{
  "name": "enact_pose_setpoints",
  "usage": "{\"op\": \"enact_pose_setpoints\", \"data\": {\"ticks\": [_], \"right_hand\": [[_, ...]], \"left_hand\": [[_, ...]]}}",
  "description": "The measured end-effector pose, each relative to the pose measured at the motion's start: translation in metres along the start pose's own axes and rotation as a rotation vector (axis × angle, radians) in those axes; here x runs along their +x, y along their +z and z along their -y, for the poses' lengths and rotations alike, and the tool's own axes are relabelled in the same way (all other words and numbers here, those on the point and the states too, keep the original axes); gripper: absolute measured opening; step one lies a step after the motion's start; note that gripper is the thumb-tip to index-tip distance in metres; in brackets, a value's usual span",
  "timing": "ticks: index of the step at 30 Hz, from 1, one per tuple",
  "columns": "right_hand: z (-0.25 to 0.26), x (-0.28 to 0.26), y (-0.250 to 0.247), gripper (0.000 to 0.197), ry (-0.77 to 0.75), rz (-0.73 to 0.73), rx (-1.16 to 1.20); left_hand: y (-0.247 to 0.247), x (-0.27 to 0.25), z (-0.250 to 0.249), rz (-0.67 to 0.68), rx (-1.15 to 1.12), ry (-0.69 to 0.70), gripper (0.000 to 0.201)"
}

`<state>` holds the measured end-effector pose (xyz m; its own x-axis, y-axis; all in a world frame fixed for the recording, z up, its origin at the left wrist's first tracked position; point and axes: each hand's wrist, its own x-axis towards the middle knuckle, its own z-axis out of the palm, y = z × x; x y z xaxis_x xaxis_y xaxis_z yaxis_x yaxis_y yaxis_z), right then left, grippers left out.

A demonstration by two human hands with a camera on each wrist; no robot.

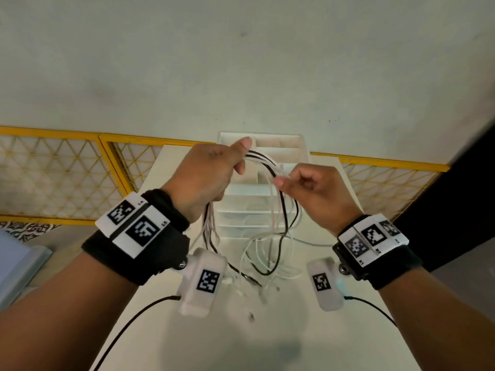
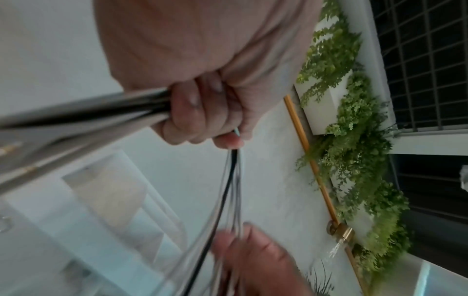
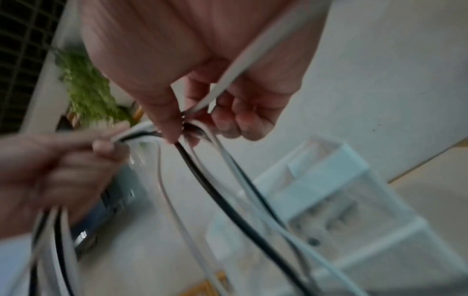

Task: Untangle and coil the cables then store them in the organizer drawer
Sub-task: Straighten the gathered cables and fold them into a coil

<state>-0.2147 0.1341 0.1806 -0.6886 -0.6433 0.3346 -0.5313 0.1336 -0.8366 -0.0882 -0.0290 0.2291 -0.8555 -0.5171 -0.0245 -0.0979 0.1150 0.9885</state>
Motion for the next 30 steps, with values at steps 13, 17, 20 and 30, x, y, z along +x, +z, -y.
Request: {"op": "enact_pose_setpoints", "data": {"ticks": [13, 17, 20, 30], "right_hand": [[-0.128, -0.064, 0.017, 0.023, 0.687, 0.134, -0.550], [-0.137, -0.065, 0.007, 0.027, 0.763, 0.070, -0.556], [-0.137, -0.070, 0.004, 0.034, 0.780, 0.168, -0.710], [-0.134, -0.086, -0.001, 0.025, 0.790, 0.169, -0.665]], "left_hand": [[-0.031, -0.003, -0.018, -0.094, -0.148, 0.020, 0.042], [-0.036, -0.004, -0.011, -0.115, -0.206, -0.006, 0.042], [-0.037, -0.004, -0.007, -0.140, -0.253, -0.012, 0.042], [-0.037, -0.001, 0.026, -0.167, -0.288, -0.077, 0.044]]}}
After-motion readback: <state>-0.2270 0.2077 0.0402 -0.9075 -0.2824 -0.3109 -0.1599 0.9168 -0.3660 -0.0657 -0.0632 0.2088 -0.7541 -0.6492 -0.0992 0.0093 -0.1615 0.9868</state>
